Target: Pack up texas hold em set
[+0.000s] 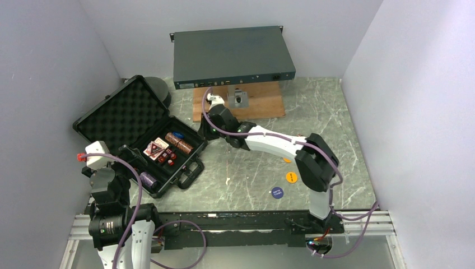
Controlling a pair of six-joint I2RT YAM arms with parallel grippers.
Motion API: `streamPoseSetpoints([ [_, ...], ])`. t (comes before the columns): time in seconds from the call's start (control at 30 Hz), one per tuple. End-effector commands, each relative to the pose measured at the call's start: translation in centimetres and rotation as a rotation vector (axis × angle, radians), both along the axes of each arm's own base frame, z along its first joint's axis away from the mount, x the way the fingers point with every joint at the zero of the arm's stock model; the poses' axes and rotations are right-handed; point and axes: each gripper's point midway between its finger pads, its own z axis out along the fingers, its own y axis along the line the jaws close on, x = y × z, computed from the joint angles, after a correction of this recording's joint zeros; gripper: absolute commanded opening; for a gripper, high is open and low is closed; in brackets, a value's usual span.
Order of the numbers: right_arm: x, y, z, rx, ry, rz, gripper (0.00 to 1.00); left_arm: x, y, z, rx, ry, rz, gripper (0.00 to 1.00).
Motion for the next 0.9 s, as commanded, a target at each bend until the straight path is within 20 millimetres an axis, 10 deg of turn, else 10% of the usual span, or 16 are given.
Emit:
streamPoseSetpoints([
  [0.0, -0.7, -3.5, 1.9, -0.024, -0.075, -0.066, 0.28, 0.3, 0.0, 1.3, 0.008, -0.046, -0.005, 1.0],
  [0.3, -3.0, -10.0, 1.8, -0.137, -0.113, -0.135, 0.35, 0.4, 0.0, 1.2, 0.007, -0.042, -0.002, 1.0],
  [0.87, -5.5, -22.7, -0.3, -0.317, -0.033, -0.349, 0.99, 1.1, -0.3, 0.8, 0.0, -0.024, -0.027, 1.0],
])
